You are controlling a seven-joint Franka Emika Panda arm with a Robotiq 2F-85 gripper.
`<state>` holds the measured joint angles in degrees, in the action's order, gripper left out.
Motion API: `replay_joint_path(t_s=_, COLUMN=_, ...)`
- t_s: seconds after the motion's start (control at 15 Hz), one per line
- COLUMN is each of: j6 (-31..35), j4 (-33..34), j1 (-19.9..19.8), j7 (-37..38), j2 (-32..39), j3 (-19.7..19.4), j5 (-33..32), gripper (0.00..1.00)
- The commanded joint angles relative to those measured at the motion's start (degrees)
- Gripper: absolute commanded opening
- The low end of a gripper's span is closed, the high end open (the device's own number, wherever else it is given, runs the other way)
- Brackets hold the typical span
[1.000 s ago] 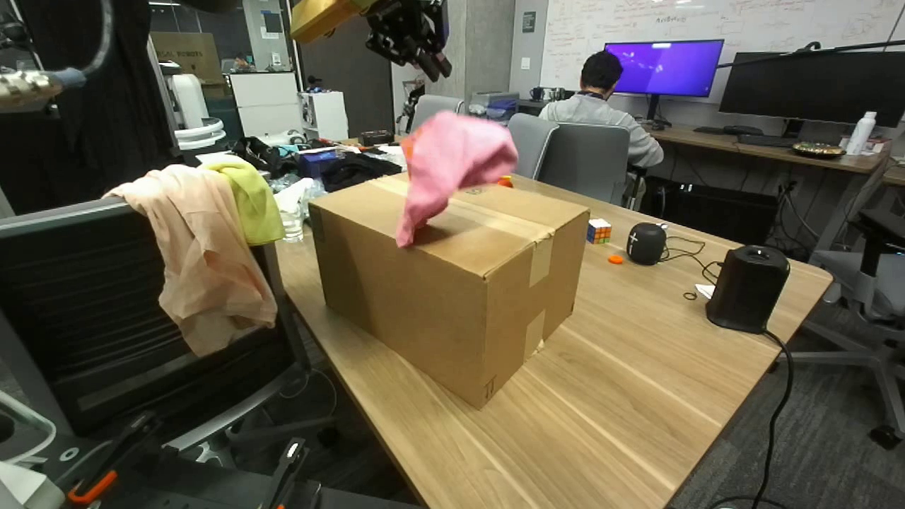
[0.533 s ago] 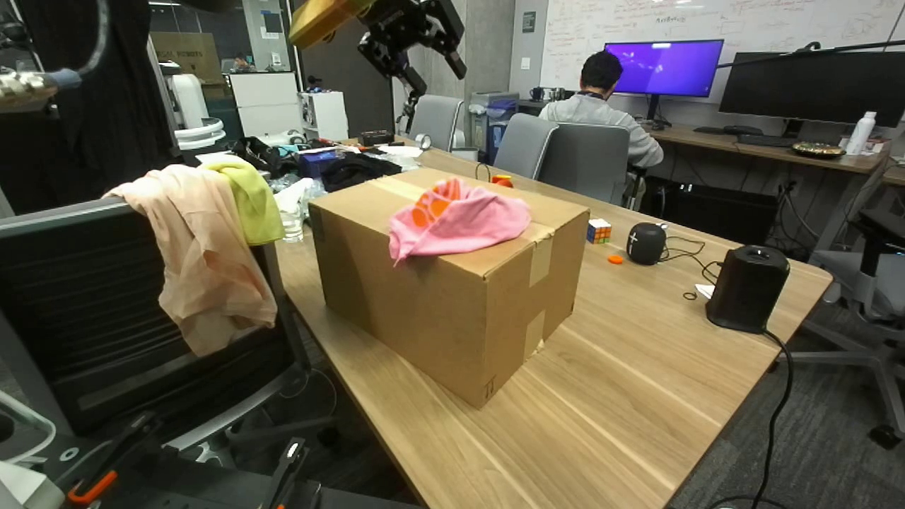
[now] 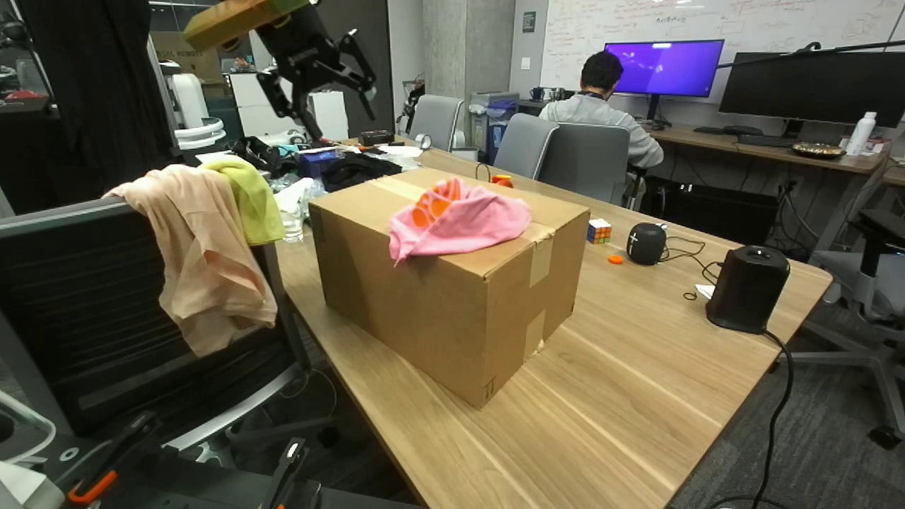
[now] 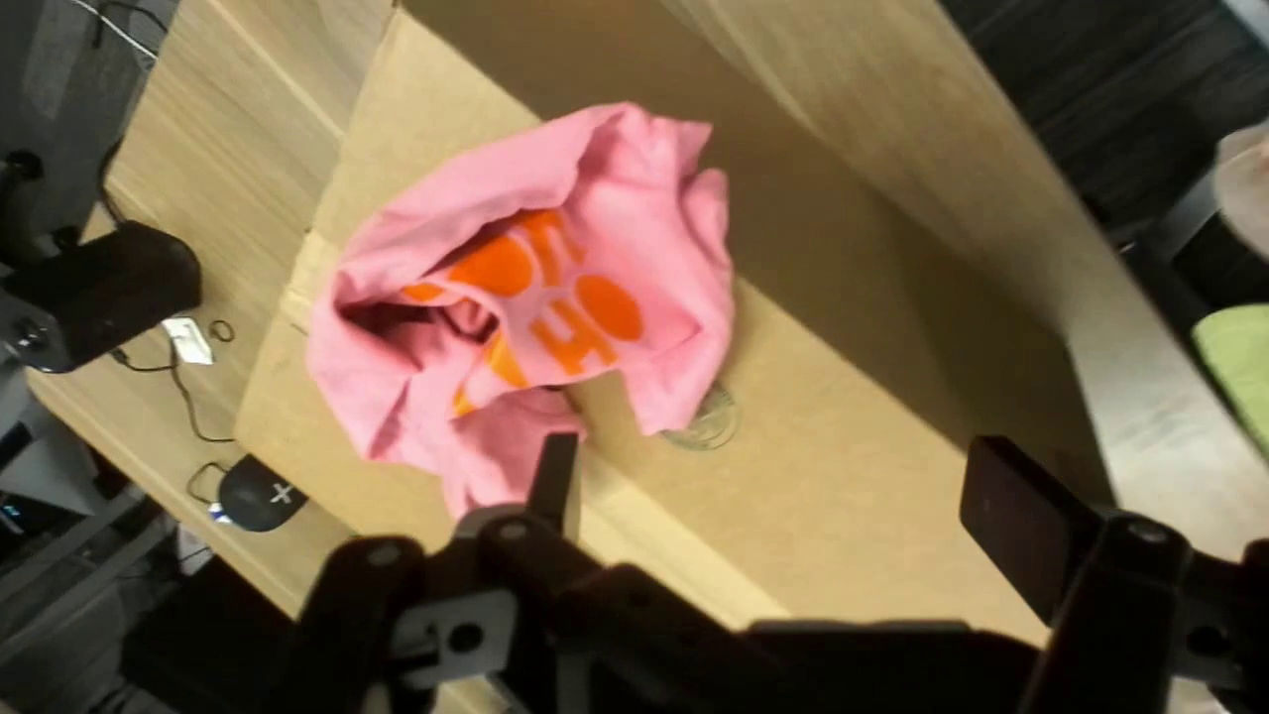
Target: Move the shirts from the chair to the box
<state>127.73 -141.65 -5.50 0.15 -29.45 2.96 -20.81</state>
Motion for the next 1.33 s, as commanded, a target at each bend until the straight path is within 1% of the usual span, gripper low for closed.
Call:
replay_joint_path(t_s=0.0, j6=-6.8, j4=-2.7, j1=5.9, j7=-8.4, j2=-6.2, j3=-0.9, j5=3.6, gripper=1.00)
replay_joint_path(t_s=0.2, j6=-10.1, j4=-4.7, j1=10.3, j7=-12.3, j2=-9.3, j3=-0.7, j5=5.8, gripper=1.00)
replay_joint_path(t_s=0.33, j6=-11.0, j4=-6.5, j1=13.1, j7=-14.2, j2=-11.0, j3=-0.6, j5=7.9, gripper=1.00)
replay_joint_path(t_s=0.67, j6=-10.5, j4=-11.8, j1=20.3, j7=-16.0, j2=-14.4, j3=0.5, j5=15.1, gripper=1.00)
replay_joint_path(t_s=0.93, j6=-7.2, j4=-15.8, j1=24.2, j7=-14.8, j2=-16.0, j3=2.4, j5=18.6, gripper=1.00)
replay_joint_path(t_s=1.07, j6=-3.5, j4=-17.7, j1=25.5, j7=-13.9, j2=-16.6, j3=3.6, j5=19.7, gripper=1.00)
replay_joint_path(t_s=1.13, j6=-2.0, j4=-16.3, j1=25.9, j7=-13.2, j2=-15.2, j3=4.3, j5=20.3, gripper=1.00)
replay_joint_path(t_s=1.27, j6=1.7, j4=-16.1, j1=26.6, j7=-11.8, j2=-14.5, j3=5.3, j5=21.6, gripper=1.00)
